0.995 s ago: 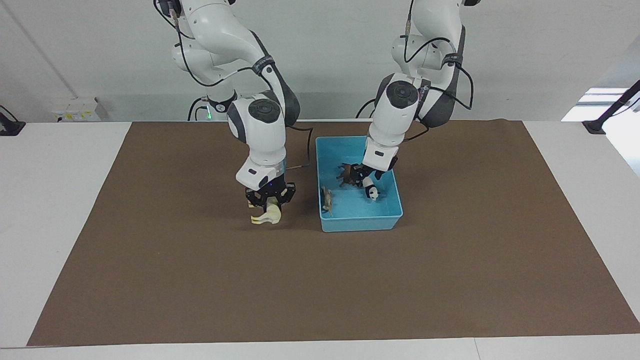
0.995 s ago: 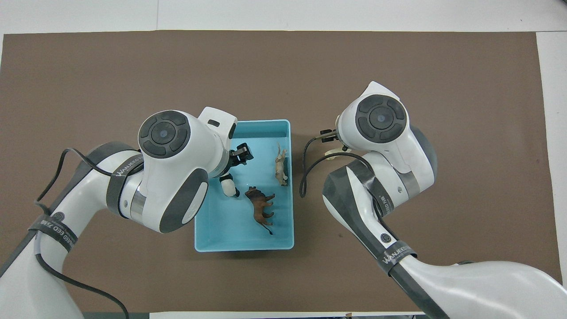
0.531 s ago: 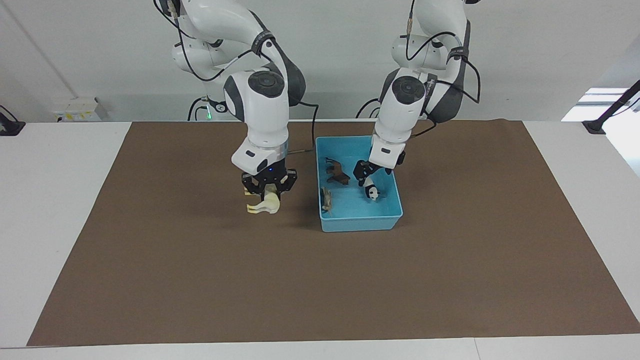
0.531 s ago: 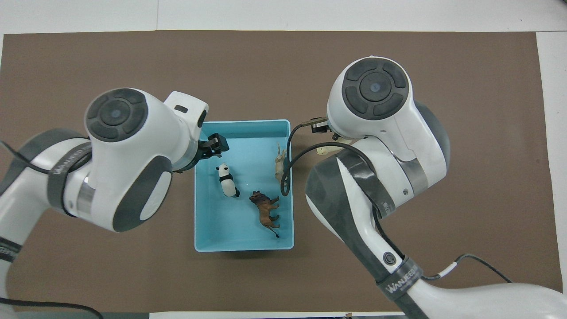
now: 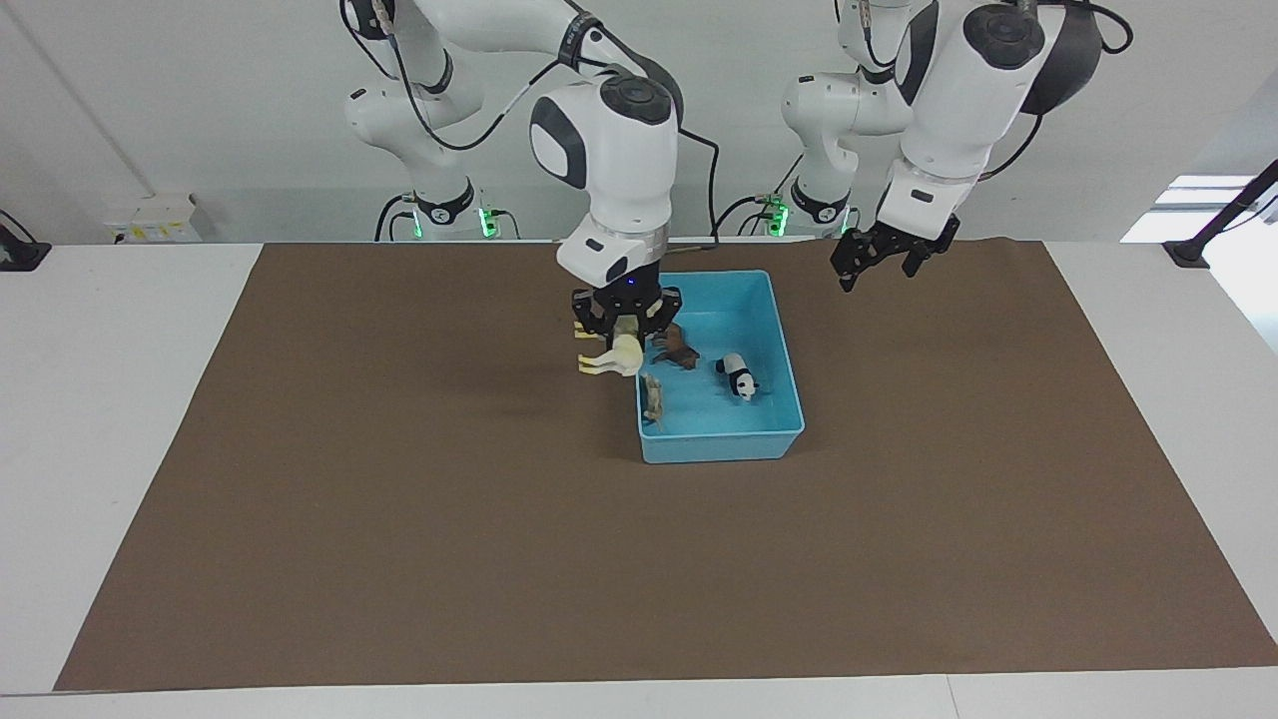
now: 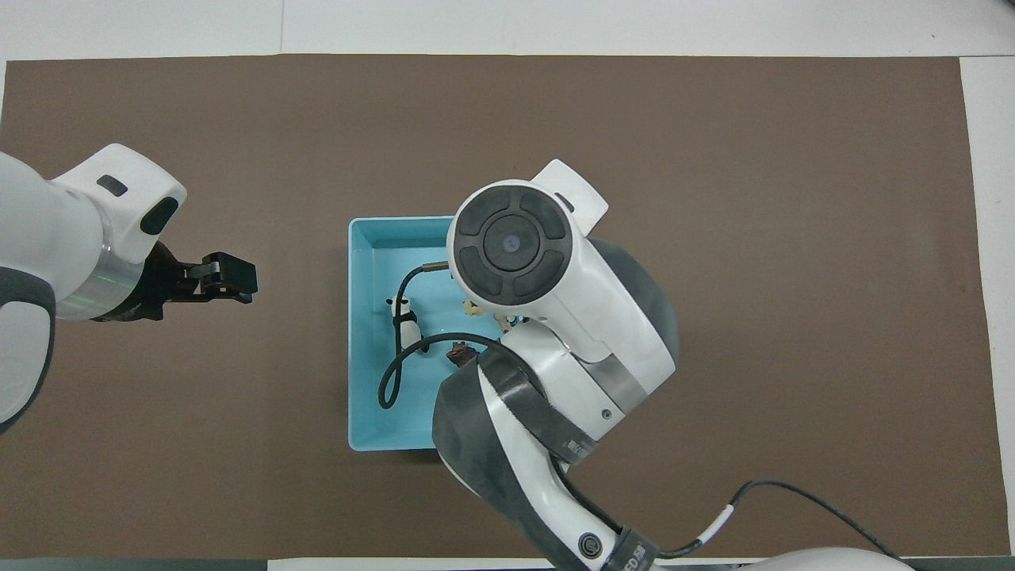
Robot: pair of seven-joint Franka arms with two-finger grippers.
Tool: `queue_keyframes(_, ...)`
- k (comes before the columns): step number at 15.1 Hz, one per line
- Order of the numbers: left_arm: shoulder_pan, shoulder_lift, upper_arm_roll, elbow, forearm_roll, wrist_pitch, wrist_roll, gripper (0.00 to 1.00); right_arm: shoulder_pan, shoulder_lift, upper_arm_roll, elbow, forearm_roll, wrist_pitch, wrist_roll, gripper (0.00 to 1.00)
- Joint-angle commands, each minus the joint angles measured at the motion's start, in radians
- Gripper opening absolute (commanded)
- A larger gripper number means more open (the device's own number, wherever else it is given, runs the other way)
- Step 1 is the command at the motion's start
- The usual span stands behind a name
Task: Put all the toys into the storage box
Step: 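Lower the cream horse into the box with the right gripper and release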
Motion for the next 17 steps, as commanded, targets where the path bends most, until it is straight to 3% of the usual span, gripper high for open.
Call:
queue_keyframes(1, 0.005, -0.009, -0.004, 0.033, 0.014, -0.084, 0.035, 1.0, 0.02, 0.008, 0.001, 0.0, 0.016, 0.038, 0.035, 0.0)
queue_keyframes(4, 0.008, -0.058, -0.004, 0.042, 0.014, -0.119, 0.047, 1.0, 0.132, 0.147, -0.016, 0.026, -0.065, 0.076, 0.141, 0.0)
queue_keyframes(9, 0.026, 0.004, 0.032, 0.185, 0.064, -0.196, 0.23, 1.0, 0.162, 0.196, -0.01, 0.008, -0.107, 0.129, 0.207, 0.0)
queue_keyframes(10, 0.026, 0.021, 0.038, 0.206, 0.067, -0.195, 0.247, 1.0, 0.162, 0.196, -0.012, 0.007, -0.106, 0.129, 0.213, 0.99)
queue_keyframes(13, 0.026, 0.101, 0.04, 0.28, 0.078, -0.207, 0.248, 1.0, 0.159, 0.193, -0.013, 0.017, -0.104, 0.1, 0.218, 1.0)
queue_keyframes(15, 0.019, 0.097, 0.039, 0.276, 0.075, -0.213, 0.25, 1.0, 0.151, 0.186, -0.015, 0.017, -0.107, 0.086, 0.224, 1.0)
queue_keyframes(17, 0.023, 0.088, 0.038, 0.265, 0.073, -0.224, 0.251, 1.0, 0.124, 0.129, -0.019, 0.011, -0.106, 0.063, 0.207, 1.0)
